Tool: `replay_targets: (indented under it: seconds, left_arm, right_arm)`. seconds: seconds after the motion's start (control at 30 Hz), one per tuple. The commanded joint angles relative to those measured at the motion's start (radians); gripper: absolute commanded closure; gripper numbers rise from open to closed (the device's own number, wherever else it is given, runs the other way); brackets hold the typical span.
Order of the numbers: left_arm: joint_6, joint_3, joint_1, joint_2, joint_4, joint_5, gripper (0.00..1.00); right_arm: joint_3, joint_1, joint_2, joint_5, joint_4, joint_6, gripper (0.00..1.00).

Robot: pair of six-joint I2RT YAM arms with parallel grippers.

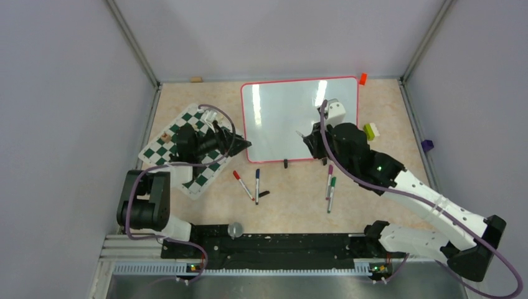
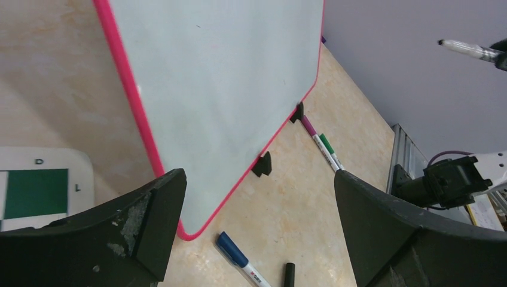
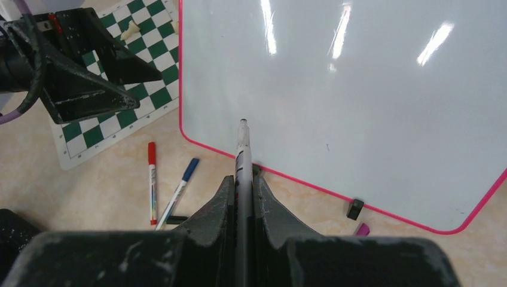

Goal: Write a sentence on the whiteboard
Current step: Hold the whiteboard on the whiteboard stand.

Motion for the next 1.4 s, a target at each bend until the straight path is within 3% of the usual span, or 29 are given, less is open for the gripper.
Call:
replay_targets:
  seconds: [0.0, 0.13, 0.3, 0.43, 0.63, 0.87, 0.93, 1.13, 1.37]
  left_arm:
    - [-0.029, 0.121, 0.054, 0.085, 0.017, 0.068, 0.01]
    - [-0.153, 0.181, 0.081, 0.212, 0.197, 0.145, 0.01]
    - [-0.201, 0.286, 0.084, 0.379, 0.227, 0.219, 0.01]
    - [-0.367, 0.279, 0.084, 0.482, 0.515, 0.239, 0.01]
    - [-0.526, 0.294, 0.067, 0.614, 0.770, 0.254, 0.01]
    - [-0.506, 0.269, 0.019, 0.632, 0.773, 0.257, 0.02]
    - [-0.507, 0.250, 0.015, 0.622, 0.749, 0.236, 0.11]
    - [-0.470, 0.178, -0.015, 0.594, 0.735, 0.200, 0.18]
    - [-0.388, 0.172, -0.049, 0.546, 0.589, 0.190, 0.12]
  right_arm:
    - [0.014, -0.002, -0.055, 0.048, 0.062, -0.056, 1.00]
    - [0.006, -0.012, -0.070, 0.053, 0.061, -0.071, 1.00]
    - [0.006, -0.027, -0.074, 0.050, 0.061, -0.073, 1.00]
    - [0.011, -0.037, -0.065, 0.048, 0.064, -0.075, 1.00]
    - [0.021, -0.058, -0.035, 0.029, 0.070, -0.079, 1.00]
    - [0.036, -0.073, 0.002, 0.000, 0.092, -0.081, 1.00]
    - [0.037, -0.075, 0.008, -0.006, 0.097, -0.081, 1.00]
    - [0.028, -0.081, 0.015, -0.019, 0.111, -0.075, 1.00]
    - [0.028, -0.081, -0.003, -0.022, 0.093, -0.068, 1.00]
